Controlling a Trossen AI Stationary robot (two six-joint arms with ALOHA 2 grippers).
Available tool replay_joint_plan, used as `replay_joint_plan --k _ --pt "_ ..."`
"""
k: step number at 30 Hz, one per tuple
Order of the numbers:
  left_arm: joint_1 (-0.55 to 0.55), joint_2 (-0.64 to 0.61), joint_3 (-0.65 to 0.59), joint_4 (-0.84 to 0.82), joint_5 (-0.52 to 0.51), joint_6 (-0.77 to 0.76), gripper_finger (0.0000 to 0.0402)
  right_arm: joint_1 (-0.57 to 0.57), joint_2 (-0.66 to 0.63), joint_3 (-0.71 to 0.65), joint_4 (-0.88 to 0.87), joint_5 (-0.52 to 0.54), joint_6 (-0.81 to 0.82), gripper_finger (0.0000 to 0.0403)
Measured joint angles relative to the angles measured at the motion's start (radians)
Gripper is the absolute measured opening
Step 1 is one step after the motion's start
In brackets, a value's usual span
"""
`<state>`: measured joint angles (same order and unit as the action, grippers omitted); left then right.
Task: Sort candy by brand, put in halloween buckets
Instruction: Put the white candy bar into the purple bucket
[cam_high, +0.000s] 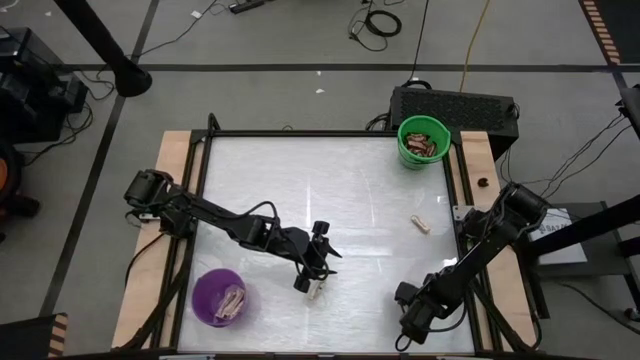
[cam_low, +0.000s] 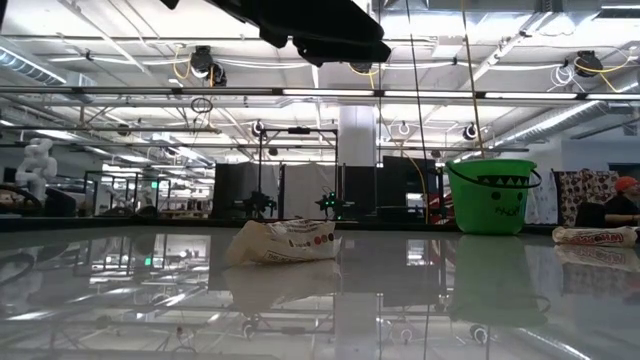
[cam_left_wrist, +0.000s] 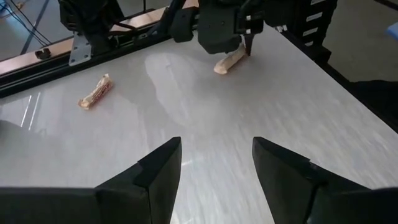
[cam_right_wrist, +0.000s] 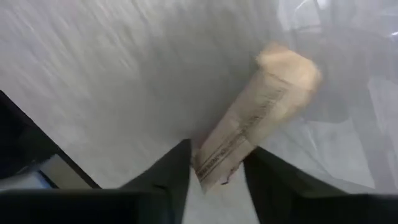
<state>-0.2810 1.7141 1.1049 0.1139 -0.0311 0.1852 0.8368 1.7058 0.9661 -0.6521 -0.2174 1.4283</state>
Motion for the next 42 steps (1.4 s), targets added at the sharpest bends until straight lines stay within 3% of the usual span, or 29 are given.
replay_joint_plan --k 7,9,13,18,25,30,42 --pt "0.0 0.014 -0.009 0.005 0.0 -0.049 0.0206 -0.004 -0.001 0.002 -0.001 -0.027 -0.071 0.002" --pt "0.0 0.025 -0.016 0.003 0.003 -0.076 0.0206 -0.014 -0.003 0.002 -0.001 -0.028 -0.126 0.0006" --pt "0.0 0.089 -0.019 0.024 0.083 -0.099 0.0206 -0.053 -0.012 0.002 0.005 -0.014 -0.232 0.0015" --pt "-0.009 0.213 -0.018 0.223 0.215 -0.088 0.0206 -0.112 -0.016 0.002 0.076 0.054 -0.427 0.001" --pt "-0.018 0.339 -0.018 0.469 0.22 0.058 0.0206 -0.187 -0.016 0.002 0.272 0.067 -0.721 0.0001" --pt "-0.02 0.371 -0.017 0.565 0.22 0.06 0.0206 -0.224 -0.016 0.002 0.381 0.065 -0.894 0.0001" --pt "-0.05 0.374 -0.013 0.614 0.283 0.065 0.0206 -0.286 -0.016 0.003 0.47 0.147 -1.062 0.0"
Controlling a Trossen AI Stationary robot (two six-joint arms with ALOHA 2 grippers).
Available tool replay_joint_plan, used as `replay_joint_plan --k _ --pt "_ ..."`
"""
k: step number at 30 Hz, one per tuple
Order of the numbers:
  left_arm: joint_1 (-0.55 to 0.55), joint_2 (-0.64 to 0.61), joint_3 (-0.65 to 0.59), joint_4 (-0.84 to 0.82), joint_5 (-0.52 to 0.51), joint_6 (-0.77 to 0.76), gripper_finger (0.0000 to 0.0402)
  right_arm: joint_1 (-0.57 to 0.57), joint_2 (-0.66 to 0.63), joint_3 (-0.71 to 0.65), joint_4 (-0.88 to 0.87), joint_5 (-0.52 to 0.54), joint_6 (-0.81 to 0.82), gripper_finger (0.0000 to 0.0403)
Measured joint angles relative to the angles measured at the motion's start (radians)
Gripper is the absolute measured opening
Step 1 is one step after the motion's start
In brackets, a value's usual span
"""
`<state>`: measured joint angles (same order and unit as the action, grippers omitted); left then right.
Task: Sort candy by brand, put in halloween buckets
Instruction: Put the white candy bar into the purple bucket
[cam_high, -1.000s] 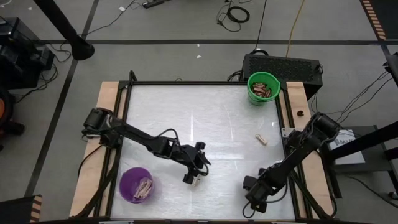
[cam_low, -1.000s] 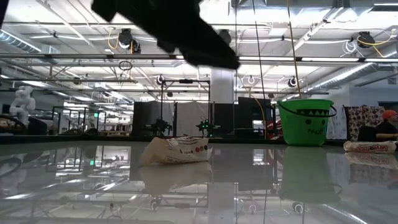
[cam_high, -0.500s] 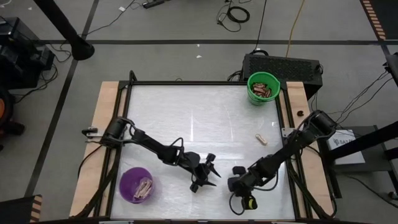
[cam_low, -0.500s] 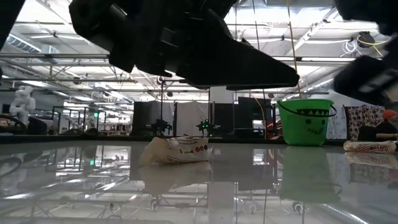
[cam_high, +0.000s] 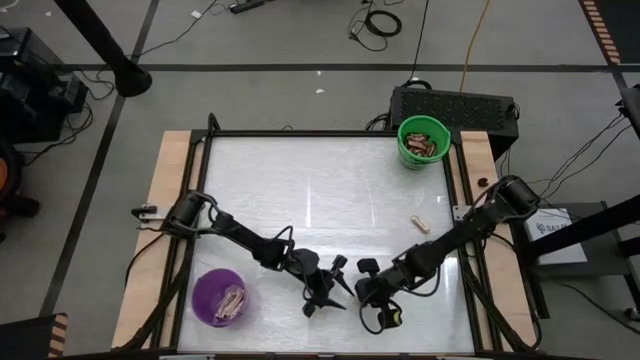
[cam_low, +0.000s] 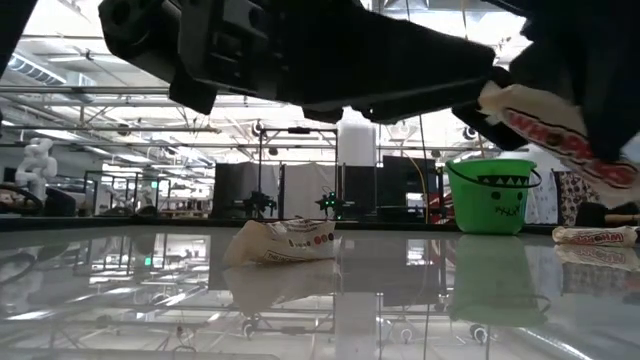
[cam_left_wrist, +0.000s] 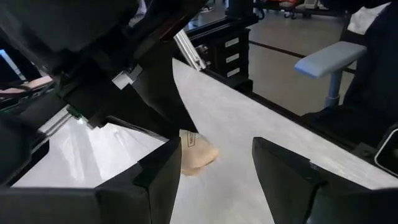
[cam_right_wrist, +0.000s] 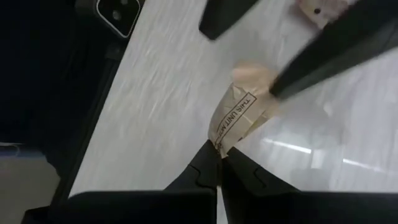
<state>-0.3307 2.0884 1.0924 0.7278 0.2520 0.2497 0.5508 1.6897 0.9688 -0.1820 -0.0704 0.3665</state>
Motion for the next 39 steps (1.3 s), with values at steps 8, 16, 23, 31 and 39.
replay_joint_plan --k 8,16,23,31,39 --pt "0.001 0.0 0.0 -0.003 -0.017 0.002 0.0206 -0.02 0.0 0.0 0.067 -0.002 -0.041 0.0" --pt "0.001 0.0 0.0 -0.003 -0.018 0.003 0.0199 -0.022 0.0 0.0 0.069 -0.003 -0.065 0.0" --pt "0.002 0.0 0.0 -0.003 -0.019 0.003 0.0149 -0.022 0.0 0.0 0.069 -0.004 -0.069 0.0" --pt "0.003 0.0 0.0 -0.003 -0.021 0.003 0.0073 -0.022 0.0 0.0 0.069 -0.003 -0.067 0.0001" --pt "0.009 0.0 0.0 -0.004 -0.021 0.0 0.0028 -0.034 0.0 0.0 0.051 -0.008 -0.073 0.0077"
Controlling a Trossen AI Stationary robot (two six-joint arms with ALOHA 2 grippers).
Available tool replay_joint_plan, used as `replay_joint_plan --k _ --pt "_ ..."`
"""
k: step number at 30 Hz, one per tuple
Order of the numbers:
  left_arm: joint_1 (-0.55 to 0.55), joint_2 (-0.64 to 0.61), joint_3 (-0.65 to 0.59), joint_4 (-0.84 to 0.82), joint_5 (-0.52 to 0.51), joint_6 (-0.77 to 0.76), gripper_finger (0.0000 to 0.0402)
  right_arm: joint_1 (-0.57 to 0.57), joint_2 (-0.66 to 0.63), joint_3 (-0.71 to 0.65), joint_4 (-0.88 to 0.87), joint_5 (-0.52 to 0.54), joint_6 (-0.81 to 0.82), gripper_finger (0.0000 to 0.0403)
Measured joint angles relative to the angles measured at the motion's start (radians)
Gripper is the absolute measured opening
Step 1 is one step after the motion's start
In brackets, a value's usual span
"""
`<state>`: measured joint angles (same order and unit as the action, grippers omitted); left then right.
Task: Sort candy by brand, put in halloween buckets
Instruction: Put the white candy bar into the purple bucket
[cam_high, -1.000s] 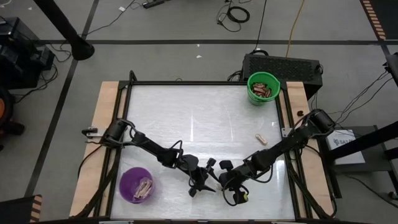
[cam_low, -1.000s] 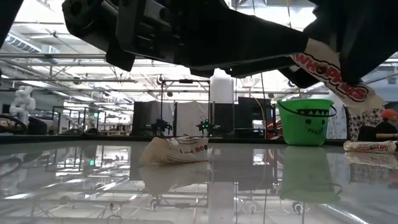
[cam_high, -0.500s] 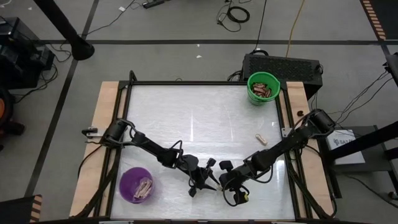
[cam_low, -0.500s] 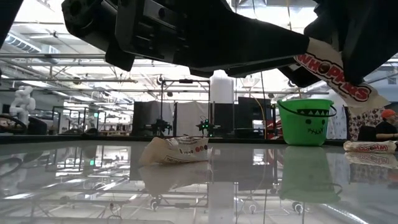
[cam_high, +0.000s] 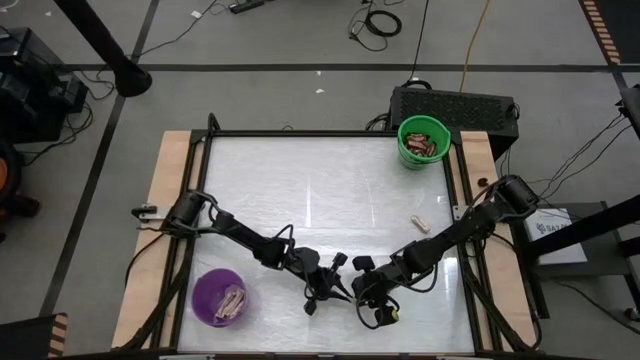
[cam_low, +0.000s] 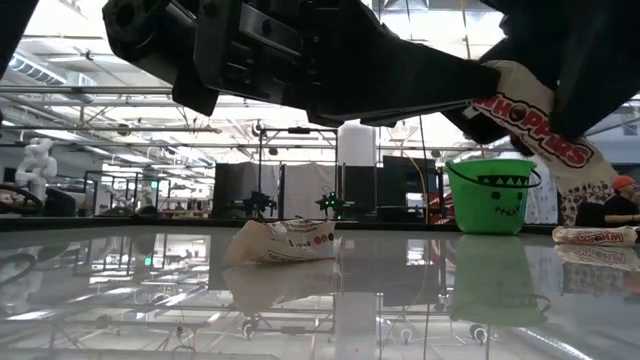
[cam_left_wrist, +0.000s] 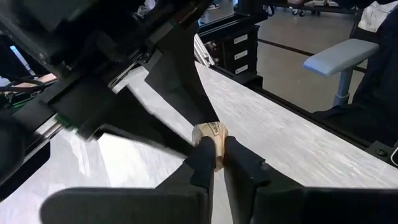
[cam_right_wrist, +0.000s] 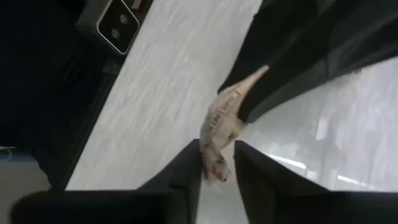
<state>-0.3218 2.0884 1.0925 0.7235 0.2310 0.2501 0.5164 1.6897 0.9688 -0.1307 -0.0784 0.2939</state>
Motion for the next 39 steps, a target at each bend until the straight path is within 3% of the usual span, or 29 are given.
replay_joint_plan --k 11,22,28,35,39 --pt "0.0 -0.005 0.0 -0.001 0.0 -0.008 0.0024 -0.014 -0.012 0.0 -0.13 -0.004 0.067 0.0209" --pt "-0.001 -0.036 0.0 -0.071 0.0 -0.047 0.0024 -0.013 -0.082 0.0 -0.251 -0.032 0.174 0.0237" --pt "-0.01 -0.178 0.001 -0.296 -0.011 -0.062 0.0024 0.001 -0.1 0.001 -0.266 -0.029 0.203 0.0236" --pt "-0.044 -0.416 0.001 -0.676 -0.184 -0.151 0.0024 0.009 -0.1 0.001 -0.261 -0.025 0.201 0.0236" --pt "-0.066 -0.538 0.001 -0.897 -0.23 -0.25 0.0024 0.009 -0.1 0.001 -0.236 -0.017 0.172 0.0235"
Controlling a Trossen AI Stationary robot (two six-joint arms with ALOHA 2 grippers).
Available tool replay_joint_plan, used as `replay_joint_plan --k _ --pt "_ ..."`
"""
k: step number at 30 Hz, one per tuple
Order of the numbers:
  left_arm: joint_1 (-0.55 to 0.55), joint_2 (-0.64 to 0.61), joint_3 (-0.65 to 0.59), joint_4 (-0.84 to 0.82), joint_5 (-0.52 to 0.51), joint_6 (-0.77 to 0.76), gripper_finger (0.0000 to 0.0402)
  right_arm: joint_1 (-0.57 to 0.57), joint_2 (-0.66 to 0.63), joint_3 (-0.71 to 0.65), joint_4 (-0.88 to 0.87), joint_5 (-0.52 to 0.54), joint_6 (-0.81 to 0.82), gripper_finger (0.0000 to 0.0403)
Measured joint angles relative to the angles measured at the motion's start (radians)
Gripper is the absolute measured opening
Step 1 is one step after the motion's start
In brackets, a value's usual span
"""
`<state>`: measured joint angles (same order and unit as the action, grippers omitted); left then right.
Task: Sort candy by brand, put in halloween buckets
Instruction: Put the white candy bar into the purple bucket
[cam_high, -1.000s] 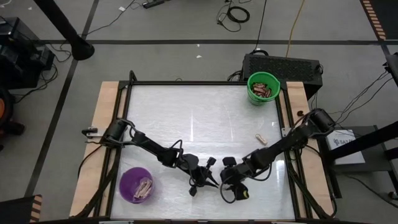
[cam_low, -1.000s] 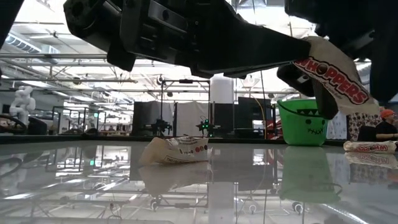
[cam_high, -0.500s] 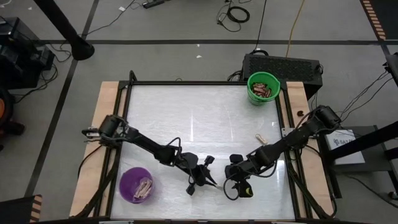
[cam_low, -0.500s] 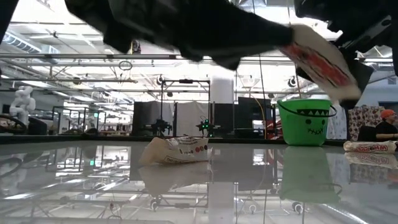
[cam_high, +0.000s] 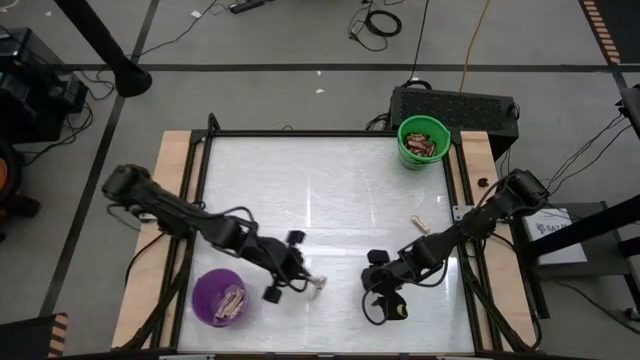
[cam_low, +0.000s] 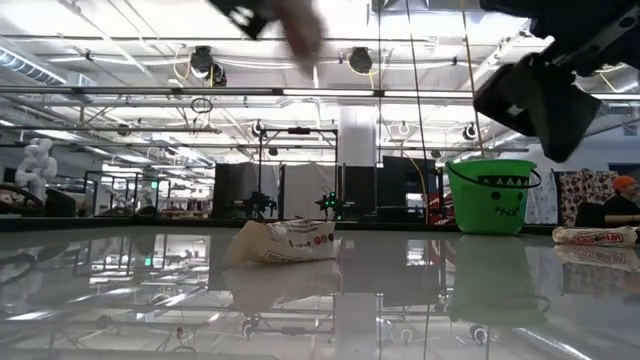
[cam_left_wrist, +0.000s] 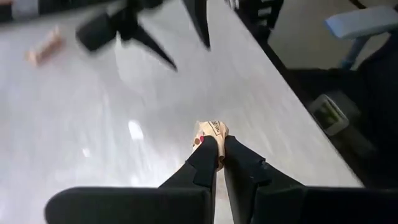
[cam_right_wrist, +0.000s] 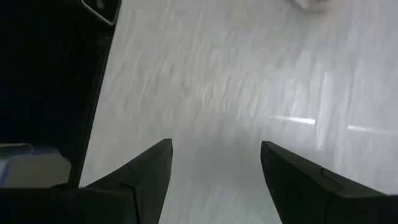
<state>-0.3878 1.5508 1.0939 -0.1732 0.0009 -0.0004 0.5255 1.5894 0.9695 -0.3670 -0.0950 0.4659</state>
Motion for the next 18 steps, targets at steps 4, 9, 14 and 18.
replay_joint_plan --k 4,9,14,18 --pt "-0.025 -0.108 0.0 -0.211 -0.005 -0.162 0.0024 0.0 0.0 0.0 0.02 0.047 -0.034 0.0235" --pt "-0.075 -0.218 0.0 -0.442 -0.005 -0.395 0.0024 0.0 0.001 0.0 0.036 0.065 -0.072 0.0235" --pt "-0.146 -0.3 0.0 -0.62 -0.005 -0.629 0.0024 0.0 0.001 0.0 0.053 0.099 -0.101 0.0235" --pt "-0.227 -0.341 0.0 -0.721 -0.004 -0.791 0.0024 -0.001 0.001 0.0 0.053 0.101 -0.112 0.0235"
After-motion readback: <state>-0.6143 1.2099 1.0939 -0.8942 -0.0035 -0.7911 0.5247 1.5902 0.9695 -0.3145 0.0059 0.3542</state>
